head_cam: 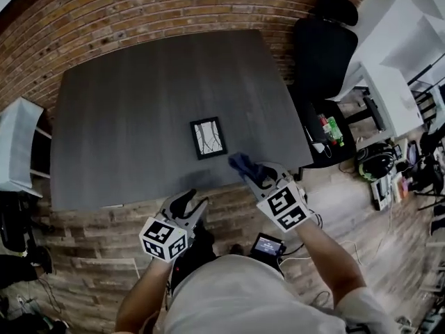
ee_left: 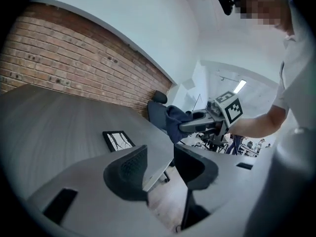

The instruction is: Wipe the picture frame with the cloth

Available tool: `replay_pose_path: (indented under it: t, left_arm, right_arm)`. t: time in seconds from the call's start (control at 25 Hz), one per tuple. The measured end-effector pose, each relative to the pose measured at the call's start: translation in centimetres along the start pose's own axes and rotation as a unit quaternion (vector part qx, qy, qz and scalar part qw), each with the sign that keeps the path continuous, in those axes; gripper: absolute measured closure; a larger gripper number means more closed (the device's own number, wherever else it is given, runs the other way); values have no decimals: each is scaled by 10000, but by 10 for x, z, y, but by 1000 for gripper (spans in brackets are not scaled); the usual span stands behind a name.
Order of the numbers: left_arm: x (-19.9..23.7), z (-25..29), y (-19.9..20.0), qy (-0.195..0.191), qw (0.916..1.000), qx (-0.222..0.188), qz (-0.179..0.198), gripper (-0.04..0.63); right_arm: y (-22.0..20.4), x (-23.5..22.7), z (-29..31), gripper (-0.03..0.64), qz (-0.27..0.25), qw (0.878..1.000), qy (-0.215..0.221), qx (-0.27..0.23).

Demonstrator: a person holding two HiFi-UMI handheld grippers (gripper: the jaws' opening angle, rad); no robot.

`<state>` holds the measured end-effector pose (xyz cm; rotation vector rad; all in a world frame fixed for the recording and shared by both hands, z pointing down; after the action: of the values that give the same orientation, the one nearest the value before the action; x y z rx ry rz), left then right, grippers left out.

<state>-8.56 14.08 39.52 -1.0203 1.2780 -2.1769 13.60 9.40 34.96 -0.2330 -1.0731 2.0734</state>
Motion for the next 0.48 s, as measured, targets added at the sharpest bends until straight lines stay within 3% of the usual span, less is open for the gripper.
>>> replay_pose_path:
  t: [0.2, 0.48]
  left_arm:
    - [49, 34, -17, -60, 9977, 628, 248, 422]
    - [85, 65, -30, 138, 9916, 1186, 497, 422]
  right_arm:
    - [15, -10, 51, 505, -683, 9952, -260, 653]
    - [22, -25, 109, 505, -1601, 9761, -386, 1419]
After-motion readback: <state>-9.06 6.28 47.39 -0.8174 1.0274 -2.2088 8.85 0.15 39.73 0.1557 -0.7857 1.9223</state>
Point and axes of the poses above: the fingertips, and each gripper's own axes: z forward along the fingers, x to its left, y out of its top, the point moved 8 cm from there along -z, backward along the fingers, and after that the axes turned 1 degree about -x, right-handed, at the moved point
